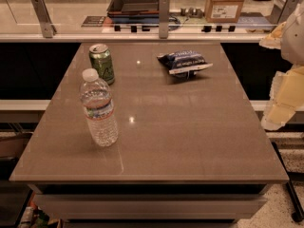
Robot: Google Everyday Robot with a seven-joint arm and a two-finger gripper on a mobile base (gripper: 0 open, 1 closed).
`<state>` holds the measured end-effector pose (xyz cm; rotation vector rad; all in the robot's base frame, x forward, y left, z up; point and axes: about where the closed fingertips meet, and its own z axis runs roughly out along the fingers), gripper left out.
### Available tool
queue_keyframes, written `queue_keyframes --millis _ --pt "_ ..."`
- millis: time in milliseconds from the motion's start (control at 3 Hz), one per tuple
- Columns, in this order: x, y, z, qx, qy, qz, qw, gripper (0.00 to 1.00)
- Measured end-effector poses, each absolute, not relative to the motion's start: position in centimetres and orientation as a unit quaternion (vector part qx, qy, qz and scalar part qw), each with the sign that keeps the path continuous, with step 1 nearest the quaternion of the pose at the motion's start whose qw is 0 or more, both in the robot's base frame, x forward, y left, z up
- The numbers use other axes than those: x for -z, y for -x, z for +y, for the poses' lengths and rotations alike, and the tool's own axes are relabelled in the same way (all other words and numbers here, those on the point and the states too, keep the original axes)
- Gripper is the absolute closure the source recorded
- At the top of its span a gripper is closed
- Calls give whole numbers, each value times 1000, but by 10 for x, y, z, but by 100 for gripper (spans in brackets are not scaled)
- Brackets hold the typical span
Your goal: Pick water bottle
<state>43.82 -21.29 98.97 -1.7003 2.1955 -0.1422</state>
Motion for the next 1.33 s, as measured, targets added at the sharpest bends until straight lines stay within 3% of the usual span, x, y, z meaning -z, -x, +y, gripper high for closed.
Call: queue_keyframes --millis 667,1333 --pt "-990 -441 -208 39 604 771 199 0" --pt "-959 -470 -156 -48 629 724 279 0"
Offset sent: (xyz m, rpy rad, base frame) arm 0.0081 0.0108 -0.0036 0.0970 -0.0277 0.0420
